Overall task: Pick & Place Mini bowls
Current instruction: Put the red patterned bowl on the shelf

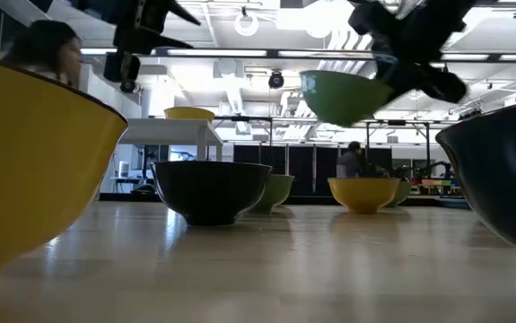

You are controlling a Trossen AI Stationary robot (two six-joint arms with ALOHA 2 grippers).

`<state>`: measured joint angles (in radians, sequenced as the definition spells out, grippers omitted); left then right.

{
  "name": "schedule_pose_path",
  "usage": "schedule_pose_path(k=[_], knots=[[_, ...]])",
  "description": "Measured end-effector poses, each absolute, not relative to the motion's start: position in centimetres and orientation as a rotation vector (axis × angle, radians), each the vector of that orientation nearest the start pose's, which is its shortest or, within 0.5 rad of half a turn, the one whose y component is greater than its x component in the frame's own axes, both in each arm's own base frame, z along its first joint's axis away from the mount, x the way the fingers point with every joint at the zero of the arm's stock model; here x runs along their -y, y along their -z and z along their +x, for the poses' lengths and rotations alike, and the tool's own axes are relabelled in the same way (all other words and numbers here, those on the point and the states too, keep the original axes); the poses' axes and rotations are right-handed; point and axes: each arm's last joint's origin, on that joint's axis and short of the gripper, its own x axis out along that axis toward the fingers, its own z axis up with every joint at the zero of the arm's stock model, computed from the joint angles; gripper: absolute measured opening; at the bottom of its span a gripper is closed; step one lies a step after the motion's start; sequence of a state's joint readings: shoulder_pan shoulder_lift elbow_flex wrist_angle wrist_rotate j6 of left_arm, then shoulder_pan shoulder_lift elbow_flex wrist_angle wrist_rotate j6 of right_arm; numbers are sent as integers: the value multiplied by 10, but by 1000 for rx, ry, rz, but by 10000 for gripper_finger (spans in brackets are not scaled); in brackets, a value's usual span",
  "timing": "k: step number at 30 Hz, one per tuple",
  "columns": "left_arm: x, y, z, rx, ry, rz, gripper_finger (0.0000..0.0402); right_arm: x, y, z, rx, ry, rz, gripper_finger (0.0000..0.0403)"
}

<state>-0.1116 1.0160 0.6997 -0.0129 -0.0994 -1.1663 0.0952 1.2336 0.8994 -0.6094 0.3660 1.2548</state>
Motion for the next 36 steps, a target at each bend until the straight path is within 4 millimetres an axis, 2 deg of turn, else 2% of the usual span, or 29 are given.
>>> schedule_pose_path(k=[7,12,16,25,36], knots=[[20,-284,235,-270,-312,-1133,179,11,-266,289,-639,794,776,8],[20,-282,247,-270,-385,-1162,184,16,-279,320,-644,757,661,8],[20,-281,253,-275,-440,-1150,184,14,-285,336,-658,711,602,11],[17,-289,254,-283,-562,-1110,184,6,-295,345,-643,659,576,10],[18,-287,259,-288,-541,-1120,175,4,-298,348,-615,607,584,8]])
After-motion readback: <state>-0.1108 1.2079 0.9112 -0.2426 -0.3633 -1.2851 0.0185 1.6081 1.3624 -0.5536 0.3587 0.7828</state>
